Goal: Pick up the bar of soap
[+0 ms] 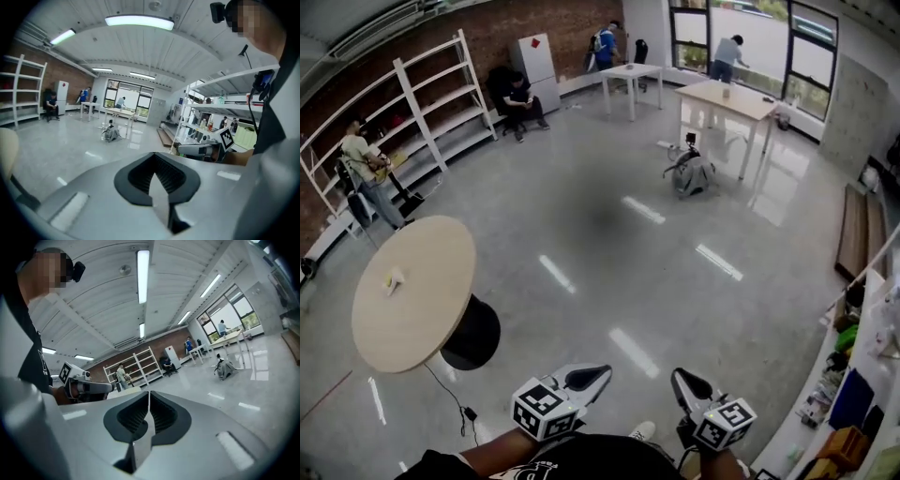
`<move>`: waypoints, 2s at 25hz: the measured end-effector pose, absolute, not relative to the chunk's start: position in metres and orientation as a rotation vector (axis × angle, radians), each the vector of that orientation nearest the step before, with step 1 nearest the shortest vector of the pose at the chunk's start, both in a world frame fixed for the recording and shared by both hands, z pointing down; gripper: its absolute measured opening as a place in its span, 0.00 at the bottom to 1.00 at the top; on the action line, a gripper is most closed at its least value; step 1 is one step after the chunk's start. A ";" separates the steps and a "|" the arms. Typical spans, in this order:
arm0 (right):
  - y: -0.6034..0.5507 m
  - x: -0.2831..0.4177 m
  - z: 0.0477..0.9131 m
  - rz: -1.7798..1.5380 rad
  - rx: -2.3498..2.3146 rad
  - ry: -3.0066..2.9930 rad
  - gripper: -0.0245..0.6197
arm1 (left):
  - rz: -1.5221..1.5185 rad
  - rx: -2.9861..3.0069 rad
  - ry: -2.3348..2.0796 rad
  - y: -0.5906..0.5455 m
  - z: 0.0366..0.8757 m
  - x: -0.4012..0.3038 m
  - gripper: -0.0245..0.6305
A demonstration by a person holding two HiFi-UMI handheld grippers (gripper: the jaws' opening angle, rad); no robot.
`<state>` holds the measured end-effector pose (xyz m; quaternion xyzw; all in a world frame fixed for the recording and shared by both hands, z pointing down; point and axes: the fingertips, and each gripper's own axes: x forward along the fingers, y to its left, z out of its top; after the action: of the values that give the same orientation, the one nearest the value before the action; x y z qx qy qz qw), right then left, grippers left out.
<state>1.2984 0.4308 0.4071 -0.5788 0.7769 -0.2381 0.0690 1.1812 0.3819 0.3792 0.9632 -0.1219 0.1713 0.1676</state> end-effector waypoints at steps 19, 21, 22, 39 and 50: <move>0.365 0.909 0.403 -0.729 -1.217 2.890 0.06 | 0.197 2.519 -0.967 0.366 0.399 0.780 0.05; 0.358 0.868 0.409 -0.737 -1.114 2.967 0.06 | 0.170 2.454 -1.085 0.369 0.409 0.731 0.05; 0.355 0.846 0.412 -0.742 -1.042 3.013 0.06 | 0.150 2.410 -1.162 0.371 0.414 0.704 0.05; 0.327 0.490 0.458 -0.755 0.086 3.371 0.06 | -0.102 1.696 -2.008 0.451 0.452 0.359 0.05; 0.257 0.265 0.459 -0.808 0.495 3.276 0.06 | 0.014 1.545 -2.163 0.391 0.423 0.192 0.05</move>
<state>0.2646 0.2566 0.4588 0.1439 0.9519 -0.2349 -0.1340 0.1921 0.3907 0.4227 0.5644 -0.7901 0.0051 0.2392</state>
